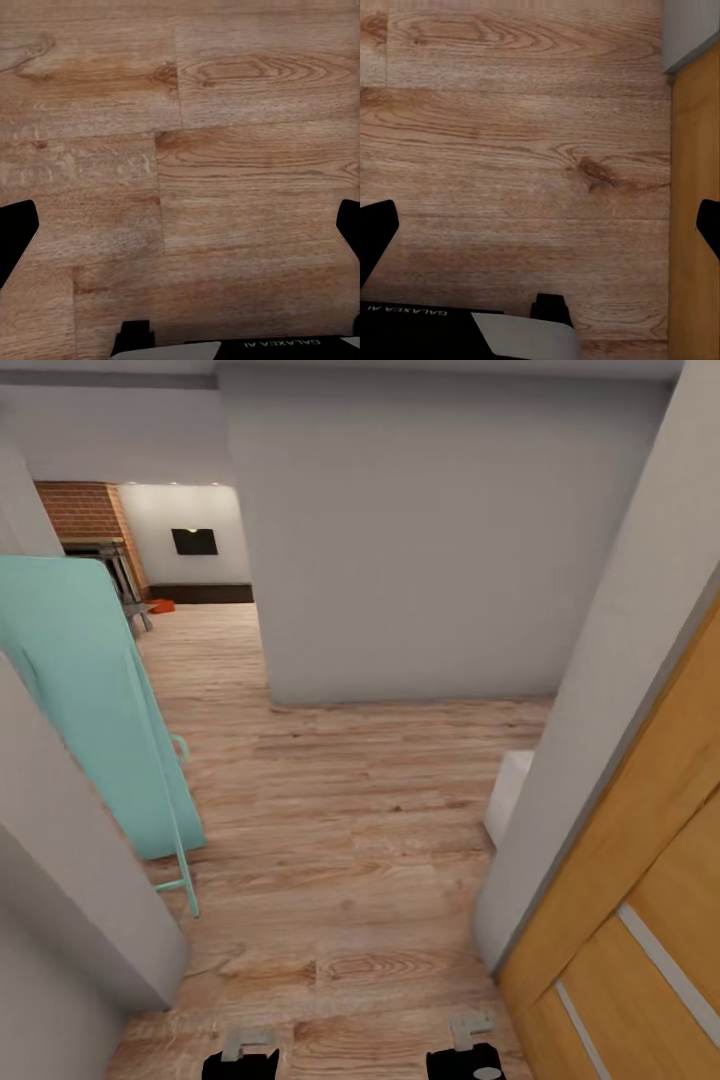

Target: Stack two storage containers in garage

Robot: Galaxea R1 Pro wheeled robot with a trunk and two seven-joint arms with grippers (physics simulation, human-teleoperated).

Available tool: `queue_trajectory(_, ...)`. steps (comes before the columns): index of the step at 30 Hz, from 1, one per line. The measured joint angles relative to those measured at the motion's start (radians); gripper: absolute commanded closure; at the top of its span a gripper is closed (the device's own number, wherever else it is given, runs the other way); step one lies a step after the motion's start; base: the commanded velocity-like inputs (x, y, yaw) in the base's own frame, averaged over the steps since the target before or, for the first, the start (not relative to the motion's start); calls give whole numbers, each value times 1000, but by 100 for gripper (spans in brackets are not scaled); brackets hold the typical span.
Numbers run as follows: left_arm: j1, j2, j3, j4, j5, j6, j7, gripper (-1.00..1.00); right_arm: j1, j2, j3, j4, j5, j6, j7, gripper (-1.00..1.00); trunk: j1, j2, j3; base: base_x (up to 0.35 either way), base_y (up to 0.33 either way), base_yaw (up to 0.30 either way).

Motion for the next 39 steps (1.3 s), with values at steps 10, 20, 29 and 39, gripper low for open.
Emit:
queue_trajectory(10,0,0,0,0,0,0,0,-100,0,0,0,0,1,0,0,-100,0,0,0,340,0,0)
queue_trajectory(20,0,0,0,0,0,0,0,-100,0,1,1,1,1,0,0,-100,0,0,-2,340,0,38)
queue_trajectory(29,0,0,-1,0,-1,0,0,-100,0,-1,0,0,1,-1,0,-100,0,0,-7,340,0,74)
queue_trajectory(39,0,0,-1,0,0,0,0,-100,0,0,0,1,1,-4,0,-100,0,0,-7,340,0,11)
